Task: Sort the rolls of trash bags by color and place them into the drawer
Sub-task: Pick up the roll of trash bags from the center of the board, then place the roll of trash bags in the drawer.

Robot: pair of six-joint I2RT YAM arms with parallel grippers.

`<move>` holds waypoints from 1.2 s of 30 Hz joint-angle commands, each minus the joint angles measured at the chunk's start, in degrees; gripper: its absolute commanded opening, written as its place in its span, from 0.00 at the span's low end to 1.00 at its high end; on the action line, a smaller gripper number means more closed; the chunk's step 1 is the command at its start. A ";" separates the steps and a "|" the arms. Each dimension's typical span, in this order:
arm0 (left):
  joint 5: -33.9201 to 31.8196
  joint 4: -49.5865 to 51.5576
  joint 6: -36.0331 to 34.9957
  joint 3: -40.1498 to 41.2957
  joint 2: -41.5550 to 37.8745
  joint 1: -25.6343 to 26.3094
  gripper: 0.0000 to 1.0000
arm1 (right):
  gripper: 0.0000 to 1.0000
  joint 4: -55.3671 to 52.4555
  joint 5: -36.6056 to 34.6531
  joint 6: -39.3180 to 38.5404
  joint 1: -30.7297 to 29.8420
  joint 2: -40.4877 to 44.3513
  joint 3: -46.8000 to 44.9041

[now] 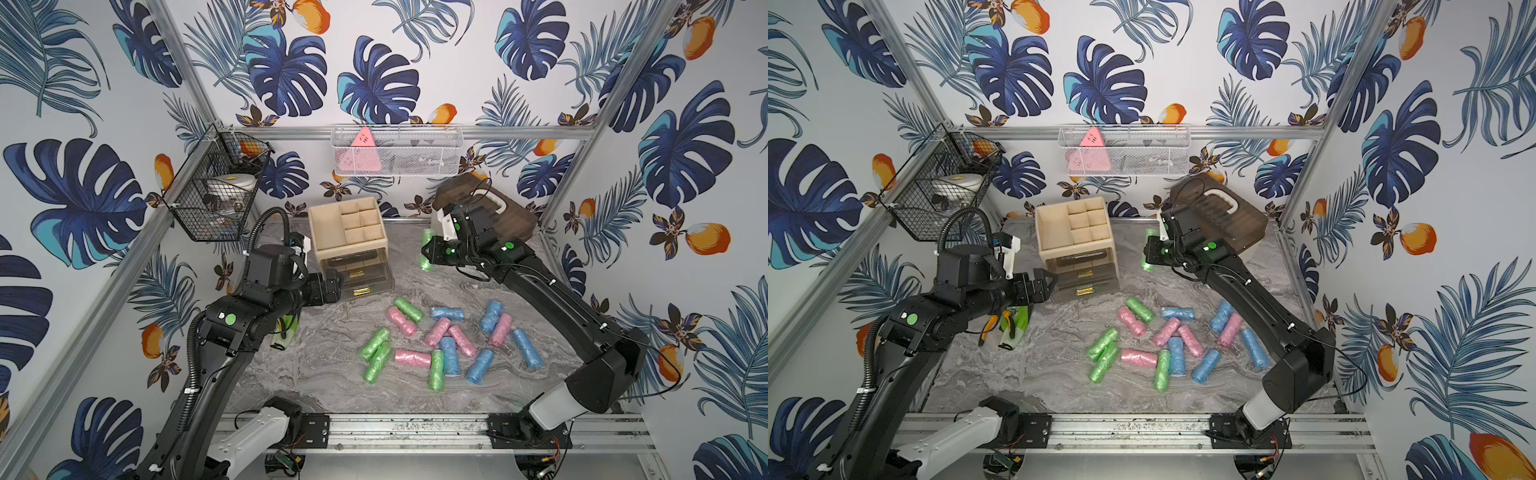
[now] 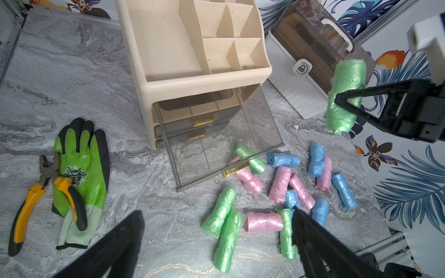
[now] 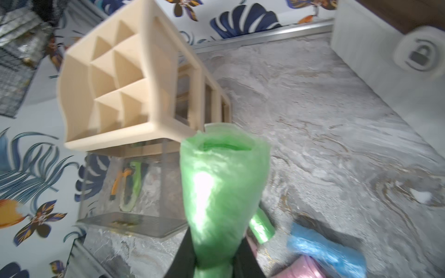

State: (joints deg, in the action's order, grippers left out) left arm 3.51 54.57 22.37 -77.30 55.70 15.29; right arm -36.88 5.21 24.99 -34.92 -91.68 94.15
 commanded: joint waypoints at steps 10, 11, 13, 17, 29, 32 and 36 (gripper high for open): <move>-1.11 0.53 0.19 1.89 -1.16 -0.17 0.99 | 0.18 -7.14 5.05 -3.99 -9.66 -12.62 16.13; -1.09 0.54 0.16 2.04 -1.29 -0.17 0.99 | 0.18 -7.29 5.07 -3.94 -9.89 -13.56 16.92; -1.29 0.63 0.06 2.24 -1.53 -0.18 0.99 | 0.18 -7.64 5.08 -3.99 -10.25 -15.28 18.25; -1.49 0.81 -0.18 2.38 -1.65 -0.17 0.99 | 0.18 -8.11 4.65 -3.99 -10.57 -17.85 20.20; -2.06 0.81 -0.51 2.15 -1.81 -0.22 0.99 | 0.23 -11.21 -0.76 -3.15 -10.54 -22.37 23.35; -2.09 0.82 -0.51 2.17 -1.74 -0.18 0.99 | 0.24 -12.23 -1.31 -3.36 -10.52 -23.48 24.45; -2.16 0.81 -0.67 2.02 -1.65 -0.26 0.99 | 0.24 -14.96 -1.86 -3.81 -10.61 -26.24 27.01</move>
State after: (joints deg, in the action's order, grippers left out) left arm 1.69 55.31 22.39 -74.98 54.04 15.20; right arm -48.62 4.86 21.65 -45.34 -116.27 119.68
